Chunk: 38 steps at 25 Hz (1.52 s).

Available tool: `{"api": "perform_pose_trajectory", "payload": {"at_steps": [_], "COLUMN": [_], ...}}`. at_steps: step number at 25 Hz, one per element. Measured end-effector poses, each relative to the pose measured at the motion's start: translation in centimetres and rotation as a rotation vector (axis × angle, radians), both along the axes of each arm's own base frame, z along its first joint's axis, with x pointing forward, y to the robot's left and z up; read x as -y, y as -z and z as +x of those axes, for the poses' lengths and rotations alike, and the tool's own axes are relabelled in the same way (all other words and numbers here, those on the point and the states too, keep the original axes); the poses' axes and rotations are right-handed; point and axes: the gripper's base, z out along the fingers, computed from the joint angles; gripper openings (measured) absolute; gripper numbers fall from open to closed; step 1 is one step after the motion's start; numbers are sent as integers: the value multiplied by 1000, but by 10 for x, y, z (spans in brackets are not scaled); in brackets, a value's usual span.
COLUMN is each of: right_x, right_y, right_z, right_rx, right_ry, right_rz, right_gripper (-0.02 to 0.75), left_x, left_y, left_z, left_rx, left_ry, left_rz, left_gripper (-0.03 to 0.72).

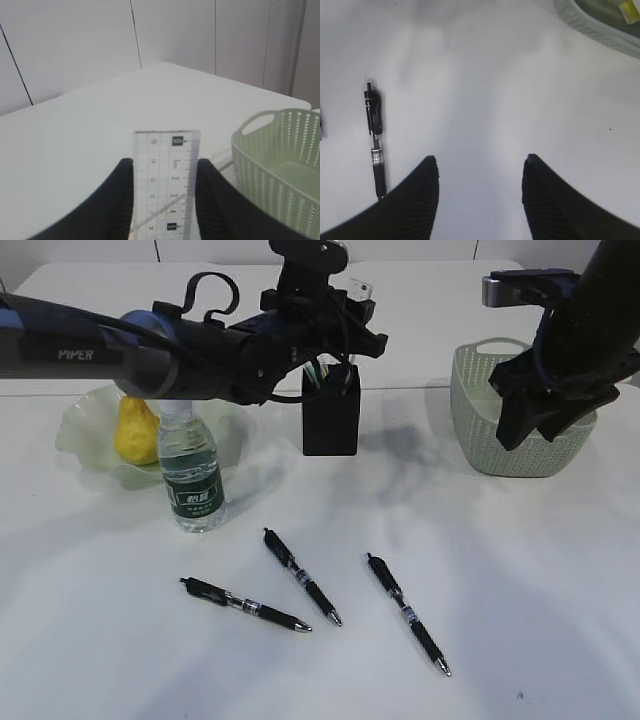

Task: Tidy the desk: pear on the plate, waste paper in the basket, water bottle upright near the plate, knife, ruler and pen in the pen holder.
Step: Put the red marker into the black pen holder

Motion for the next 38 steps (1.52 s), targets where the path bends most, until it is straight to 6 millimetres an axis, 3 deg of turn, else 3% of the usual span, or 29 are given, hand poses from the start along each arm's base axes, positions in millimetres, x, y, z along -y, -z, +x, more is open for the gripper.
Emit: {"api": "perform_pose_trajectory", "payload": {"at_steps": [9,31,38], "right_x": [0,1,1], "right_y": [0,0,0], "right_z": [0,0,0], "right_rx": [0,3,3], "right_ry": [0,-1,-1], "right_rz": [0,-8,-8], "right_gripper": [400,400,400], "left_x": [1,-5,-5], "left_y": [20,24,24], "left_z": [3,6,6], "left_rx": [-14,-63,-65], "left_ry": [-3,-28,-27], "left_rz": [8,4,5], "left_gripper": [257,286,342]}}
